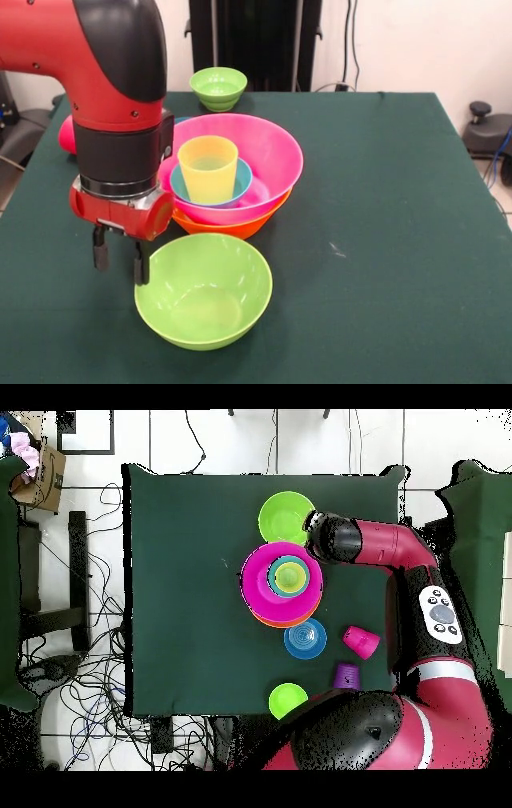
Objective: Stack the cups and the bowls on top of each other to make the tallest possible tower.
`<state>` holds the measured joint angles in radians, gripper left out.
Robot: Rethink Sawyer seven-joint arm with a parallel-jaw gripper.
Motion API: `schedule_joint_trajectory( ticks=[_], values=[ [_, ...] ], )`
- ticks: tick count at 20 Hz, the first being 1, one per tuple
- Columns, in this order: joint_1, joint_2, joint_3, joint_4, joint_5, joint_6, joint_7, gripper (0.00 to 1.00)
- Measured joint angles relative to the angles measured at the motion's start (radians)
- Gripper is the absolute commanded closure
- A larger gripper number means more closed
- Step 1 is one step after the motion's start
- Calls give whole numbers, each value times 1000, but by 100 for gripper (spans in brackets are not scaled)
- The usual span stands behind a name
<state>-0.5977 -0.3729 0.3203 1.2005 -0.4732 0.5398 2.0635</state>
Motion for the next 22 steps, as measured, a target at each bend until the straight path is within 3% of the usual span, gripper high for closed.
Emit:
schedule_joint_trajectory(
  ticks=[9, 22],
  values=[
    [-25, 52, 11, 9, 0, -76, 0, 0],
    [-25, 51, 17, 53, 0, -83, 0, 0]
  ],
)
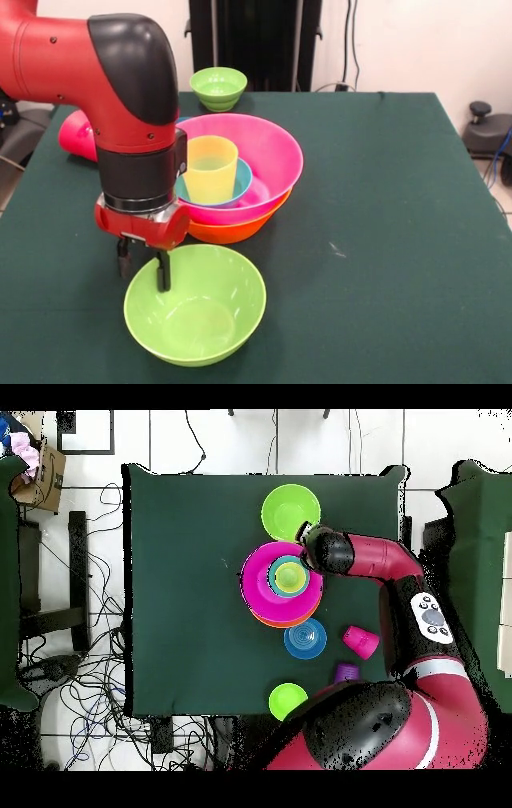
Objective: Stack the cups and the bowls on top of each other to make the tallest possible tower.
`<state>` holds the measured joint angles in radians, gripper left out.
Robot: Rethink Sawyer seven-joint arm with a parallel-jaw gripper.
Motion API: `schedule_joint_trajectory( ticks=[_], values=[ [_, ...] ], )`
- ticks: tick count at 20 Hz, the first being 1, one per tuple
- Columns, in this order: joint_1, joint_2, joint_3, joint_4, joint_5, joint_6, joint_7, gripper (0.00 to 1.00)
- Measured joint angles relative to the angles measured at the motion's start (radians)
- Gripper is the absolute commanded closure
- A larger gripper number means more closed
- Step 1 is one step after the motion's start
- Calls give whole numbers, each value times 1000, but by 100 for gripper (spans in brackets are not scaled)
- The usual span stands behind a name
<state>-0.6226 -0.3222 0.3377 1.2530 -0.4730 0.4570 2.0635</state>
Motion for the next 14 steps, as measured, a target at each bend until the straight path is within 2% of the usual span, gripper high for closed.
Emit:
schedule_joint_trajectory(
  ticks=[14],
  values=[
    [5, -19, 0, 13, 0, 0, 0, 0]
  ],
)
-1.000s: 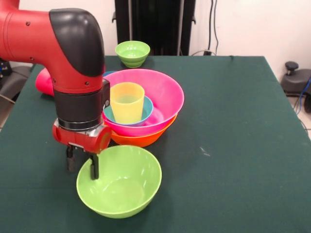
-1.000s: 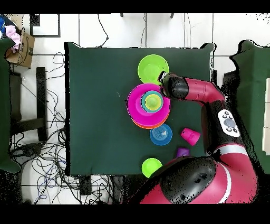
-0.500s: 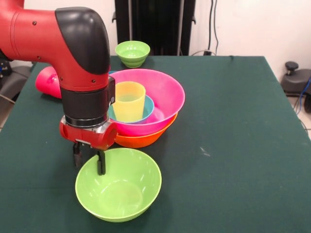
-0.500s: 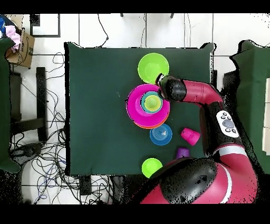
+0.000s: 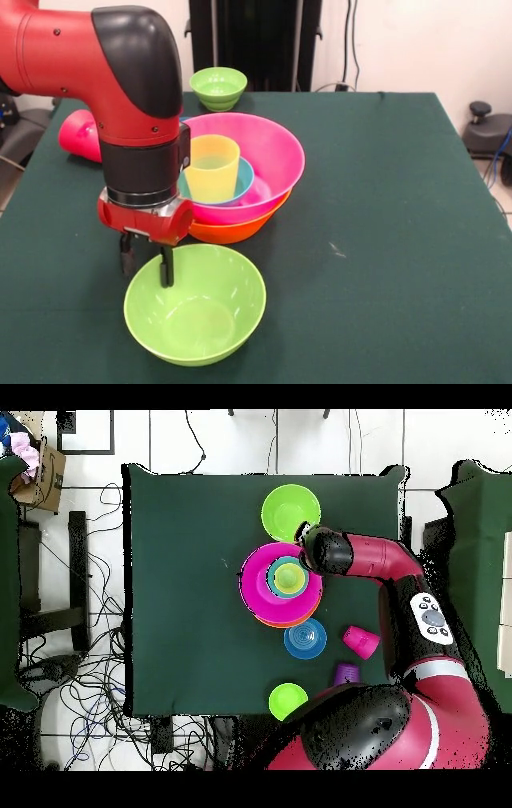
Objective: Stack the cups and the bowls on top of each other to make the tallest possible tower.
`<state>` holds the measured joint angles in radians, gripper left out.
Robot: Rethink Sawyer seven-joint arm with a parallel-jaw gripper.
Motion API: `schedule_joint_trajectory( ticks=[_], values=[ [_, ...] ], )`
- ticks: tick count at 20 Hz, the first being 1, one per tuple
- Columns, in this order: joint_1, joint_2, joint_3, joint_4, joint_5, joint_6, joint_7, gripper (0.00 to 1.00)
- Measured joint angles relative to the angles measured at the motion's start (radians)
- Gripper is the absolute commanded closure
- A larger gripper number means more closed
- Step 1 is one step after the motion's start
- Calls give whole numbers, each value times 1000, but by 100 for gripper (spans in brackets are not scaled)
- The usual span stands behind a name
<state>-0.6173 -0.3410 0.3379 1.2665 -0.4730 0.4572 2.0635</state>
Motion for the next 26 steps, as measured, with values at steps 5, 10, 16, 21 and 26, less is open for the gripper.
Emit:
schedule_joint_trajectory(
  ticks=[5, 10, 16, 21, 26],
  values=[
    [7, -8, 0, 0, 0, 0, 0, 0],
    [16, -15, 0, 0, 0, 0, 0, 100],
    [26, -27, -1, 0, 0, -7, 0, 100],
    [32, -34, -3, 0, 0, -7, 0, 100],
    [40, -39, -6, 0, 0, -6, 0, 100]
  ],
)
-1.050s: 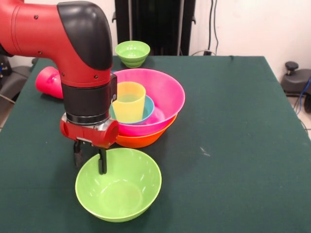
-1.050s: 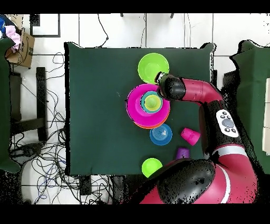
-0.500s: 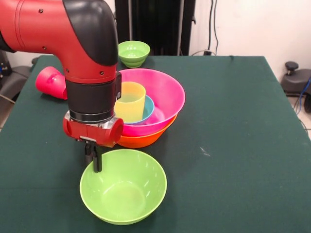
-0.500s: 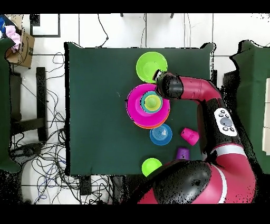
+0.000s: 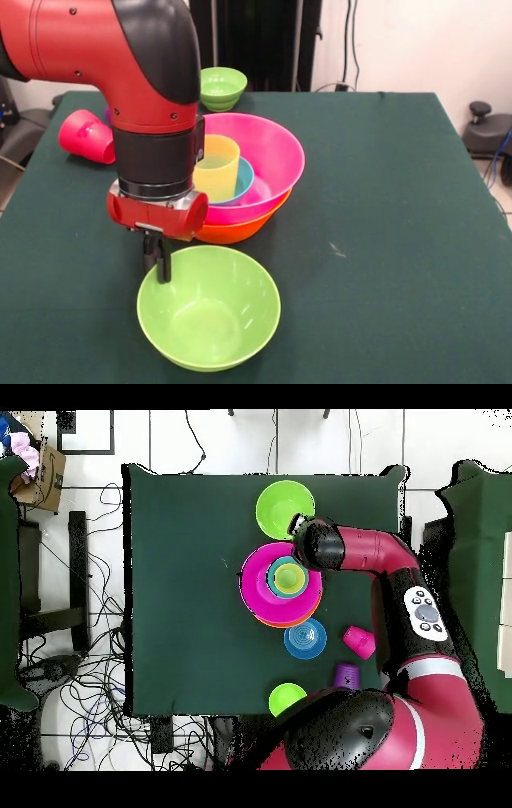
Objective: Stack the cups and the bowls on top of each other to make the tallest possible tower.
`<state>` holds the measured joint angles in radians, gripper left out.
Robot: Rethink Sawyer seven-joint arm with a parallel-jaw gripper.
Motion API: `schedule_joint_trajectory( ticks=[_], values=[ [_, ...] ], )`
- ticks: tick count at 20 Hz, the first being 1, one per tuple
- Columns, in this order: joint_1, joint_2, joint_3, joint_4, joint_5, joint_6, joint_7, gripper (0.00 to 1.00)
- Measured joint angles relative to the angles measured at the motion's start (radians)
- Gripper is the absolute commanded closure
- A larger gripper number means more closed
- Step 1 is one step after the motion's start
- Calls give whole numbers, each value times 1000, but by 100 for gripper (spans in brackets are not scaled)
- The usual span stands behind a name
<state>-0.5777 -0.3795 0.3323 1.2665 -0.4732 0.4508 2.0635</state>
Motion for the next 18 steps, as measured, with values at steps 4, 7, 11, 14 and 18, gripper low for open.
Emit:
schedule_joint_trajectory(
  ticks=[4, 7, 11, 14, 18],
  values=[
    [2, -10, 0, 2, 0, 0, 0, 100],
    [0, -33, 0, 13, 4, 3, 0, 100],
    [-8, -79, 1, 30, 18, 37, 0, 100],
    [-20, -125, 5, 33, 37, 98, 0, 100],
    [-37, -188, 7, 33, 69, 187, 0, 100]
  ],
)
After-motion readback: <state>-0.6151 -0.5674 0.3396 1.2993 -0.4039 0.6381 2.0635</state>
